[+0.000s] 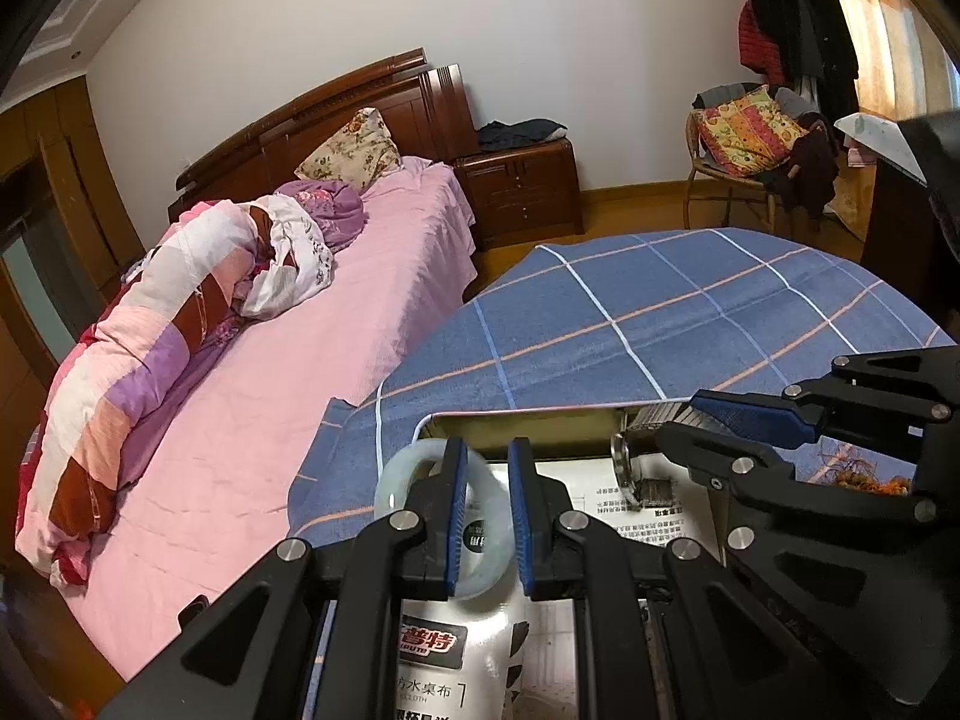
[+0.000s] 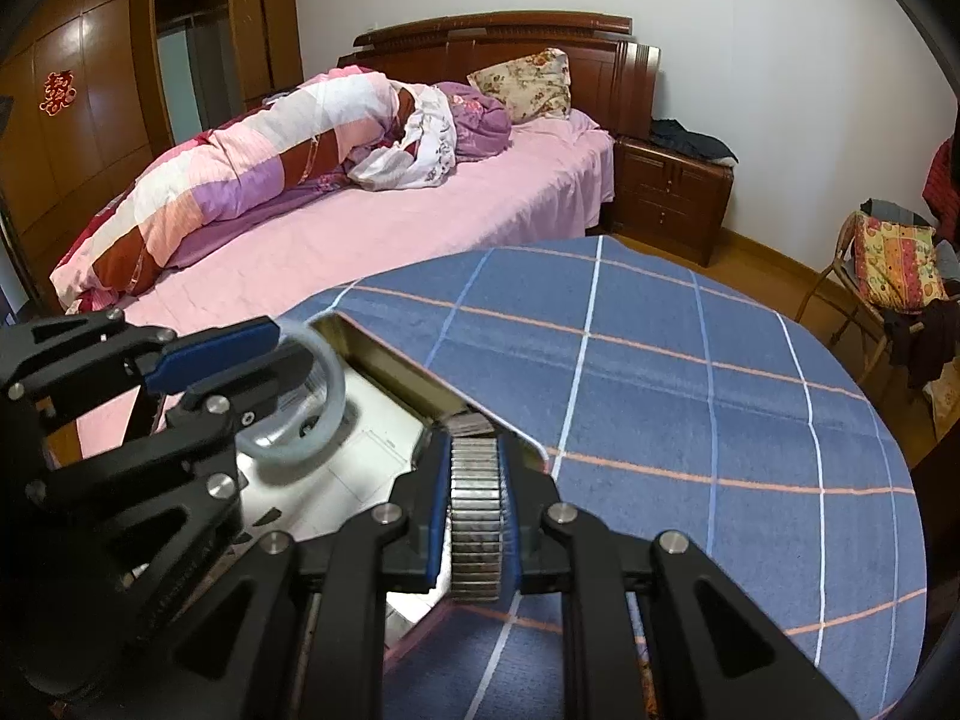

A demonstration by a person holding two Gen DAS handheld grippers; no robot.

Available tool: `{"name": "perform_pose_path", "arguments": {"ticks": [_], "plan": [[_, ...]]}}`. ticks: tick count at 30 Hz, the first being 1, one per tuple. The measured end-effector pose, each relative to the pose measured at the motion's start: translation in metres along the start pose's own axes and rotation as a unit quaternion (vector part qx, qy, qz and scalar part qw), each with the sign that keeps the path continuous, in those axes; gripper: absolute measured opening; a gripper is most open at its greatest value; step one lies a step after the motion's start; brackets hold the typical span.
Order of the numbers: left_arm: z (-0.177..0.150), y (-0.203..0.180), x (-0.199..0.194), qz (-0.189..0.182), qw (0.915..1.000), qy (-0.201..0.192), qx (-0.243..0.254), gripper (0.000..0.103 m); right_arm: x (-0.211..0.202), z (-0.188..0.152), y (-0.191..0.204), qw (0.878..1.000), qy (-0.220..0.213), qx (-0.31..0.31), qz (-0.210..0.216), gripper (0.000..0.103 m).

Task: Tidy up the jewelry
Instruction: 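Carry bangle and watch into the pink tin and open both tools, then return the right tool to the pile and grasp the wooden bead bracelet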

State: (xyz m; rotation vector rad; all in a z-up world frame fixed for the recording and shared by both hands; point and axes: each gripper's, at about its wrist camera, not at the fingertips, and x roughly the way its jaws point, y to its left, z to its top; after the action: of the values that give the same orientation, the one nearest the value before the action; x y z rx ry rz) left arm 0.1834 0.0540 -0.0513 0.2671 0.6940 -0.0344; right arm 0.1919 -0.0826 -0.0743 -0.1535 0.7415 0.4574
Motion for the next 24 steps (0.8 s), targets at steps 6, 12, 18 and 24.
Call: {"name": "perform_pose_path", "arguments": {"ticks": [6,12,18,24], "plan": [[-0.002,-0.001,0.001,0.004,1.0,0.005,0.002,0.021,0.001,-0.003,0.003,1.0,0.0,-0.006,0.009,0.028],[-0.002,0.006,-0.002,0.025,0.9996,0.004,-0.012,0.045,0.0,-0.007,-0.007,1.0,-0.004,0.013,0.001,0.054],[-0.003,0.011,-0.014,0.031,0.9991,-0.011,-0.026,0.062,-0.013,-0.009,-0.016,1.0,-0.013,0.027,0.003,0.066],[-0.011,0.002,-0.039,0.019,0.9989,-0.027,-0.033,0.062,-0.043,-0.022,-0.036,0.999,-0.017,0.028,-0.009,0.074]]}}
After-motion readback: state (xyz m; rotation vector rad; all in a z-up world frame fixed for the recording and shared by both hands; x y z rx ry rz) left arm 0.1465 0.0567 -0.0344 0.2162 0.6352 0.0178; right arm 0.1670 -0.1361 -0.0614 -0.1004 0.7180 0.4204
